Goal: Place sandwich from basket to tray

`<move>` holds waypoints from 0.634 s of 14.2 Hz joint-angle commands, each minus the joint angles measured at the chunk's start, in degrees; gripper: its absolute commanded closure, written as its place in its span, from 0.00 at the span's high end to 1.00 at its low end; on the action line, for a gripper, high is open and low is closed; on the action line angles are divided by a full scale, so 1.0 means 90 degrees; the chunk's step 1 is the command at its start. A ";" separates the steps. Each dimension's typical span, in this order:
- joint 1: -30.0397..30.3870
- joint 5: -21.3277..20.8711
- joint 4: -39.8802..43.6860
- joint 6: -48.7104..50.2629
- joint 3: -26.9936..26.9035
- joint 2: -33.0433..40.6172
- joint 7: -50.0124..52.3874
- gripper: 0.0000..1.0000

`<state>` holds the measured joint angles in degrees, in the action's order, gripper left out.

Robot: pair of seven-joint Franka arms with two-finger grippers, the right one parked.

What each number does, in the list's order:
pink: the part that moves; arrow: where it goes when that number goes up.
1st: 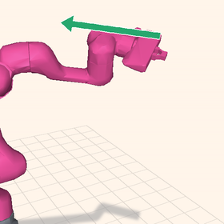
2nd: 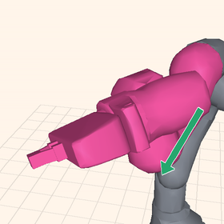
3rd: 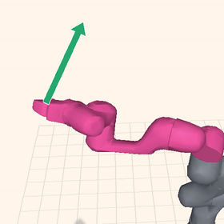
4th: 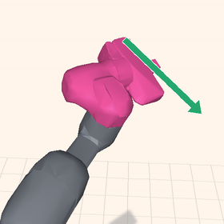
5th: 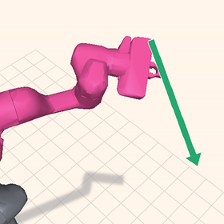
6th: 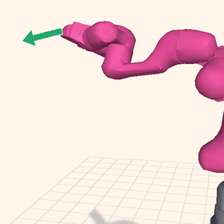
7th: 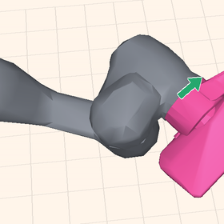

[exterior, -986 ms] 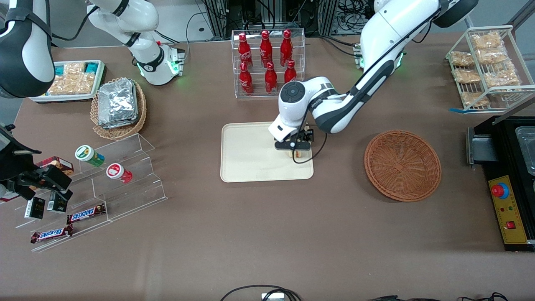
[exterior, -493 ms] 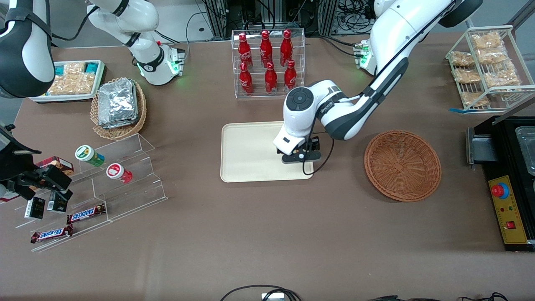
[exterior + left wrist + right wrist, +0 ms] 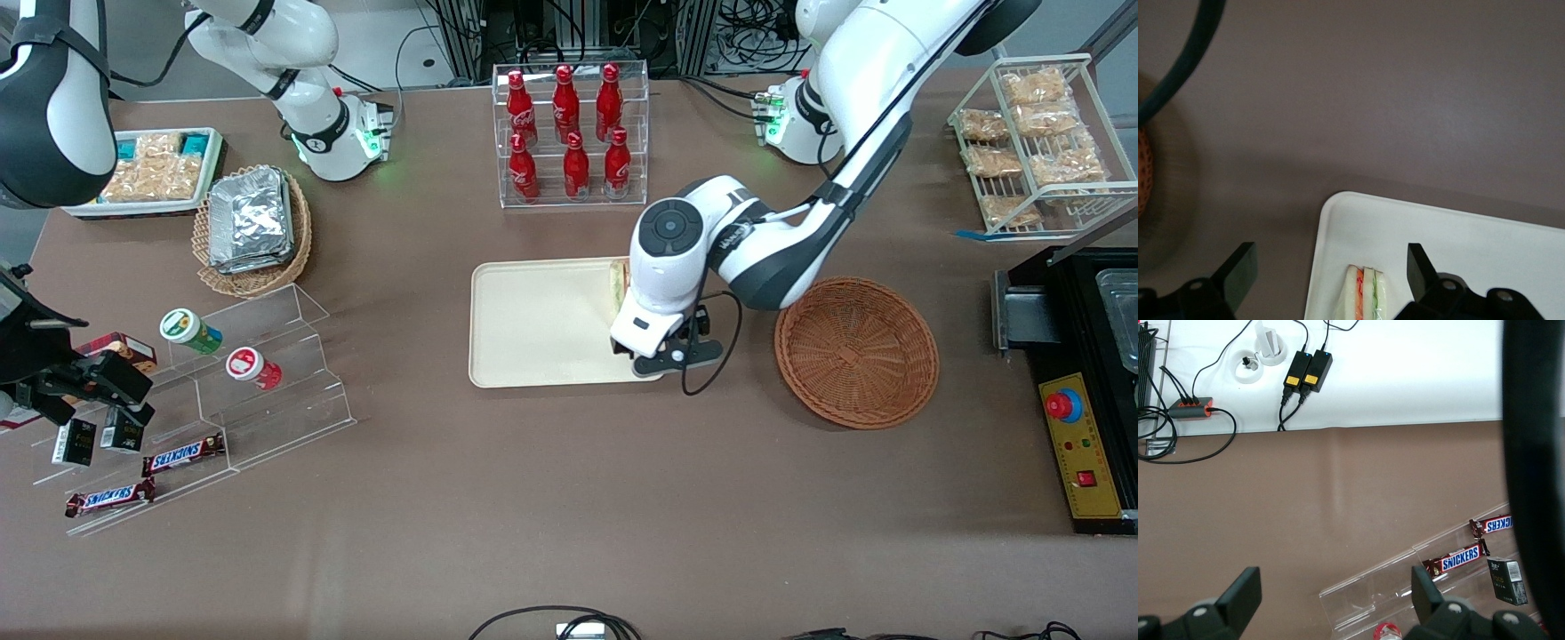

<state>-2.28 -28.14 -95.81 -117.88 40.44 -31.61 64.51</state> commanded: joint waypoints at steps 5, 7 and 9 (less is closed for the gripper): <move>0.1003 0.0168 0.0373 0.1007 0.0057 0.0376 -0.0418 0.99; 0.1414 0.0479 0.0373 0.1192 0.0057 0.0620 -0.0954 0.99; 0.1775 0.0646 0.0382 0.1611 0.0057 0.0835 -0.1598 0.99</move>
<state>10.82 -24.42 -91.79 -106.95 40.41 -27.36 54.93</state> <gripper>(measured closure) 0.009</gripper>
